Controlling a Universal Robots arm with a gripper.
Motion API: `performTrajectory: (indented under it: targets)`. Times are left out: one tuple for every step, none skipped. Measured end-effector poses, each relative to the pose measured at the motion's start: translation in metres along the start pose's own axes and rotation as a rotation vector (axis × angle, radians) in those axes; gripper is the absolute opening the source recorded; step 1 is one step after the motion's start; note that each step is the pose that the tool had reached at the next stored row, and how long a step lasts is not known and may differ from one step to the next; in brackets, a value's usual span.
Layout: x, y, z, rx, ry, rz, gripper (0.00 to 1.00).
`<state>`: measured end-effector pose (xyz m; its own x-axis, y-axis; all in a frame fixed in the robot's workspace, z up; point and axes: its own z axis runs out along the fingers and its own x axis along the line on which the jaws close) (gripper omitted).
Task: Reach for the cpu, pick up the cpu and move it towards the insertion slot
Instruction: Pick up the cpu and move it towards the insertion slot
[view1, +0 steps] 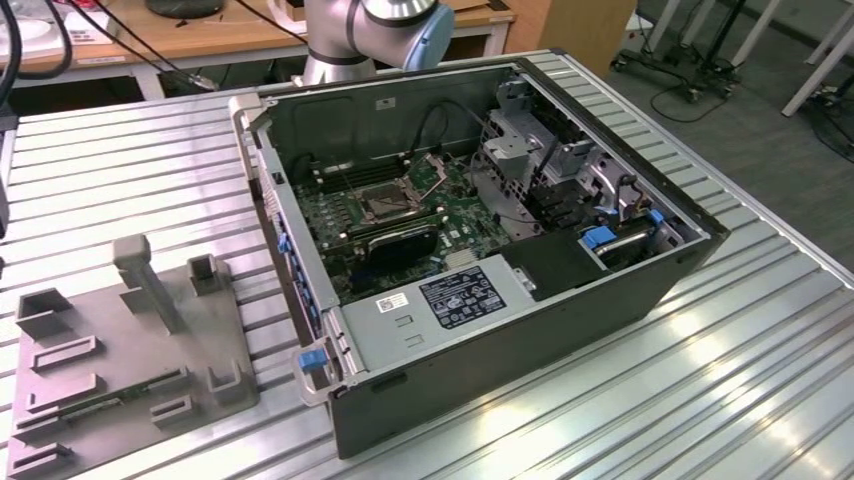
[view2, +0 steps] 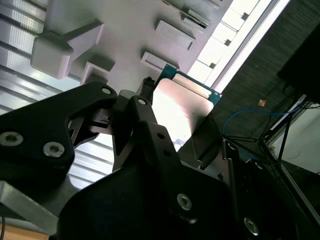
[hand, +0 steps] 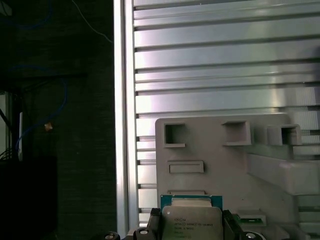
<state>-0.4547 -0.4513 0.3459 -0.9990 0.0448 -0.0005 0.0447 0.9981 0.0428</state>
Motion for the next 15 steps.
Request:
performTrajectory:
  targets:
    - [0.0000,0.0000,-0.0010,-0.0003,-0.0001,0.000,0.55]
    - [0.0000,0.0001,-0.0020,-0.0004,-0.0001,0.000,0.55]
    - [0.0000,0.0001,-0.0033,-0.0006,-0.0001,0.000,0.55]
    - [0.0000,0.0002,-0.0048,-0.0009,-0.0001,0.000,0.55]
    - [0.0000,0.0003,-0.0066,-0.0010,-0.0001,0.000,0.55]
    - [0.0000,0.0003,-0.0086,-0.0011,-0.0001,0.000,0.55]
    - [0.0000,0.0004,-0.0106,-0.0012,-0.0001,0.000,0.55]
    - [0.0000,0.0005,-0.0127,-0.0013,0.0000,0.000,0.55]
    - [0.0000,0.0006,-0.0146,-0.0014,0.0000,0.000,0.55]
    - [0.0000,0.0007,-0.0164,-0.0014,0.0000,0.000,0.55]
    - [0.0000,0.0008,-0.0181,-0.0016,-0.0001,0.000,0.55]
    - [0.0000,0.0008,-0.0198,-0.0016,-0.0001,0.000,0.55]
    - [0.0000,0.0009,-0.0216,-0.0017,-0.0001,0.000,0.55]
    - [0.0000,0.0010,-0.0234,-0.0017,-0.0001,0.000,0.55]
    - [0.0000,0.0010,-0.0254,-0.0017,-0.0001,0.000,0.55]
